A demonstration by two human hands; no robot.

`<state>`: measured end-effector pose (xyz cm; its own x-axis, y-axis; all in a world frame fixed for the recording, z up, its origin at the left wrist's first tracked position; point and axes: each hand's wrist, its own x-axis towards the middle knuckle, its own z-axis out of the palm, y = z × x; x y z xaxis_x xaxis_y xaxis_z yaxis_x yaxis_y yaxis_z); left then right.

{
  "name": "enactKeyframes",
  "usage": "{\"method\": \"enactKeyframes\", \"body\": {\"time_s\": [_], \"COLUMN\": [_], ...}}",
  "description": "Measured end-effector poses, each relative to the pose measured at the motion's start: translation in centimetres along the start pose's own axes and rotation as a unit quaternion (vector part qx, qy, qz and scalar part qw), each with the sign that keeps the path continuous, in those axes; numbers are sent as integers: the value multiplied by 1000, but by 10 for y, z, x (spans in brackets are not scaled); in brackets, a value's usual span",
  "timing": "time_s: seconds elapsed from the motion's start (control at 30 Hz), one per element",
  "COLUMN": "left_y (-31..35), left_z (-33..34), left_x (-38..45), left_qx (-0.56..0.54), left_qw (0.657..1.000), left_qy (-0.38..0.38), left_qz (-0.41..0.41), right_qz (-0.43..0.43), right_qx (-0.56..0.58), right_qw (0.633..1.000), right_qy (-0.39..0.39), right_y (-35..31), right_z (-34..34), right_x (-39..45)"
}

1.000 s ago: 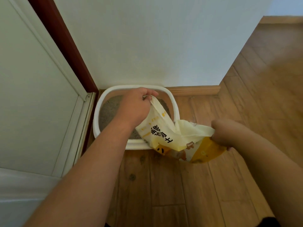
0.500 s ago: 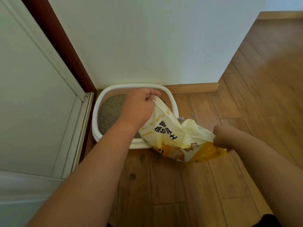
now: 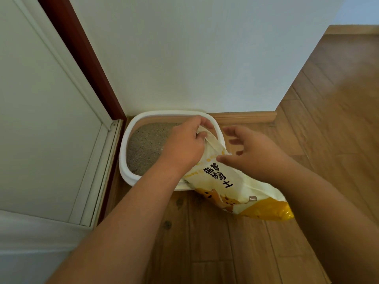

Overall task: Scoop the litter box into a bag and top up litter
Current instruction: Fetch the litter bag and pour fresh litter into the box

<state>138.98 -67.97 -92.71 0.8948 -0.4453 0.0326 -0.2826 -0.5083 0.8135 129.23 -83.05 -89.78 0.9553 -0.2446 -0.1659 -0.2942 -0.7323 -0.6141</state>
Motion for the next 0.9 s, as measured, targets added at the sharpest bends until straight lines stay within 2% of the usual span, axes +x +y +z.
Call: {"method": "enactKeyframes", "body": {"time_s": [0.13,0.33,0.43,0.6,0.77,0.9], "left_y": [8,15,13,-9,-61,-92], "left_z": [5,17,19,22,12,-2], "left_x": [-8,-14,-13,-3,19,34], "left_qx": [5,26,44,40,192,220], "left_qw": [1000,995,992,994,976,968], "left_qy": [-13,-50,-77,-81,-101,-59], "left_qz": [25,80,87,54,-25,-107], "right_qz": [-2,12,2,38,41,47], "right_qx": [-72,-85,-114,-100,-98,-84], "right_qw": [997,993,992,993,993,994], "right_qy": [-3,79,60,55,48,52], "right_y": [-6,11,14,15,16,21], "right_z": [18,29,28,24,21,15], "right_x": [8,14,22,25,27,29]}}
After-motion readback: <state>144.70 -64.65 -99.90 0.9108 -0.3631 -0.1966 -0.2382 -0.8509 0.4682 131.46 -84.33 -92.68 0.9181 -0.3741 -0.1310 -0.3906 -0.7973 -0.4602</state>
